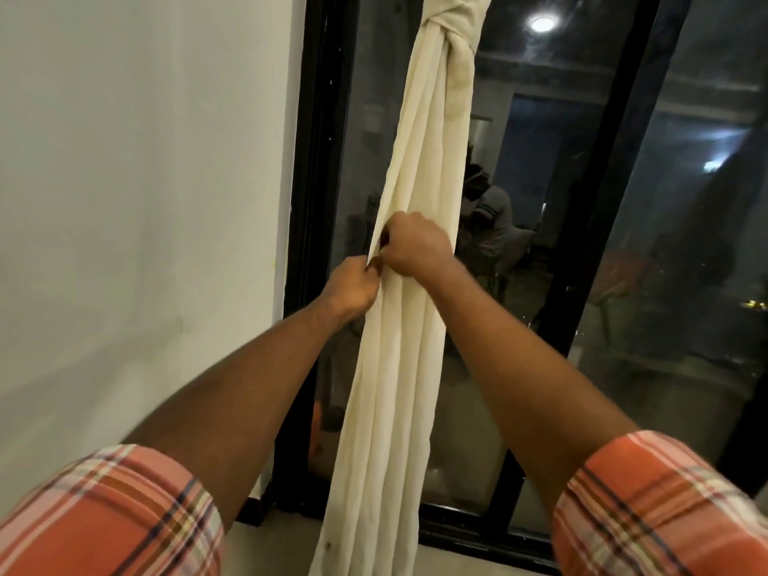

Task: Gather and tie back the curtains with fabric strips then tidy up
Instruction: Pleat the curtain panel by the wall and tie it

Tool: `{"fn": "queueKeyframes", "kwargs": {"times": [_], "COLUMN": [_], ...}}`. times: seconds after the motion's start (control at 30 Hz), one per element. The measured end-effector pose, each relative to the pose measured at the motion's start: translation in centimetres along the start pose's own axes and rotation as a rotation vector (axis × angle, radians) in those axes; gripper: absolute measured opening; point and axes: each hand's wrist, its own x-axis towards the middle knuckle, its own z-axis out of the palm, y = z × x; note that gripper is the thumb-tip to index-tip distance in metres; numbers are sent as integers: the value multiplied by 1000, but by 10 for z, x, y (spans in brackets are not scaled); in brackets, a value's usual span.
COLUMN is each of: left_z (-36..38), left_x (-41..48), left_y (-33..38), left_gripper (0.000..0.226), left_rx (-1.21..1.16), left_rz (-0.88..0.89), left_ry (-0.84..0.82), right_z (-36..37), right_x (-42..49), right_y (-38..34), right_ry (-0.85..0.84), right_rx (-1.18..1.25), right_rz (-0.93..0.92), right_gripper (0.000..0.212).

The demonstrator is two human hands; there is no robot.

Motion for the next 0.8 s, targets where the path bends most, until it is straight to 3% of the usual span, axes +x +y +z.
{"fn": "queueKeyframes", "kwargs": {"times": [0.13,0.27,0.43,0.53,0.6,0.63,0.67,0.7,0.77,0.8], "left_z": [-1,8,29,40,43,45,45,45,42,40], "left_x": [-11,-26,-39,-48,-50,-50,-49,-49,-45,-42], "left_y": [-30,-63,-112,-132,-141,-145,-147,-144,-129,-117], "left_gripper": [28,34,20,17,11,8,19,31,44,45], "left_rx": [210,240,251,283,293,283,265,217,-33,-205], "left_rz": [-30,-78,-146,-185,-204,-214,-226,-233,-218,-196], "left_ry": [66,45,-39,-68,-82,-97,-107,-121,-92,-58], "right_z": [97,194,255,262,264,259,253,240,207,187], "right_x": [-60,-157,-230,-234,-226,-220,-211,-203,-180,-167], "right_y": [5,4,10,30,57,72,88,101,120,120], "right_ry": [-242,-586,-1027,-1155,-1139,-1094,-1006,-848,-342,-82], "right_rx": [4,9,136,101,118,183,268,385,621,725], "right_rz": [44,4,33,50,190,296,442,616,911,931], "right_gripper": [21,30,55,56,48,31,14,10,26,31]}}
